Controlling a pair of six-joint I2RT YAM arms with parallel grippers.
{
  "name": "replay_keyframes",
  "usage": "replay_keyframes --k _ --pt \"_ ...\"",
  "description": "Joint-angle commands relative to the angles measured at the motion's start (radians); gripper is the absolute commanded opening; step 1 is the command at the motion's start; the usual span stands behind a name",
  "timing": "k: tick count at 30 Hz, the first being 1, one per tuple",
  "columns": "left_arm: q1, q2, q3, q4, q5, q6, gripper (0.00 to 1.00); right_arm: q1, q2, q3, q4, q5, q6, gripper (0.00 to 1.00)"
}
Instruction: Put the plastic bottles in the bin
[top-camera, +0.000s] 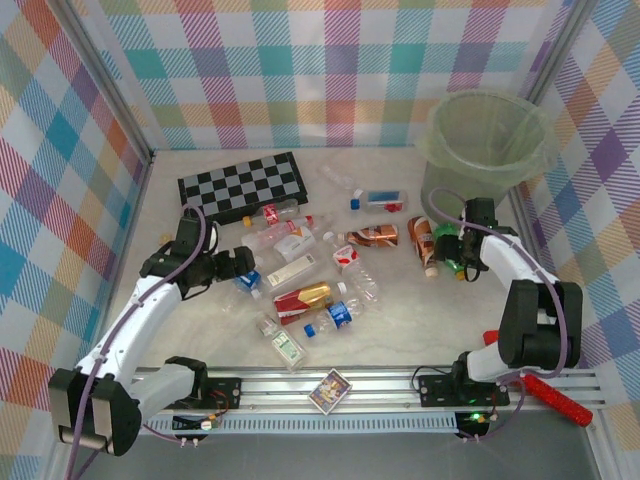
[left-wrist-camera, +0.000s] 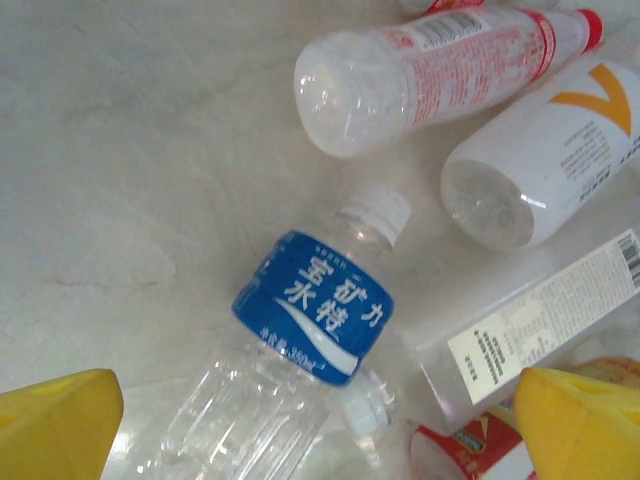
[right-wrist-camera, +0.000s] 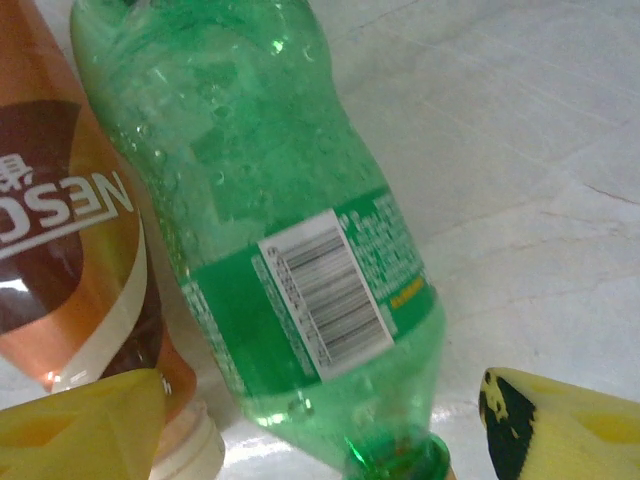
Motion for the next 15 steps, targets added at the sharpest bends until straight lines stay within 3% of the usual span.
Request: replay_keyframes --k 1,9,15 --pt "-0.01 -0.035 -0.019 -0.087 0.0 -0.03 1.0 -0.007 0.028 0.042 0.008 -0.025 -0.009 0.82" --pt "-0.029 -0.065 -0.073 -0.141 -0.038 -0.074 1.0 -0.007 -0.103 0.055 -0.128 -0.066 0.046 0.88" --pt "-0.032 -0.02 -0.116 -0.08 -0.053 -0.118 1.0 -0.007 -0.249 0.06 -0.232 -0.223 0.079 0.91"
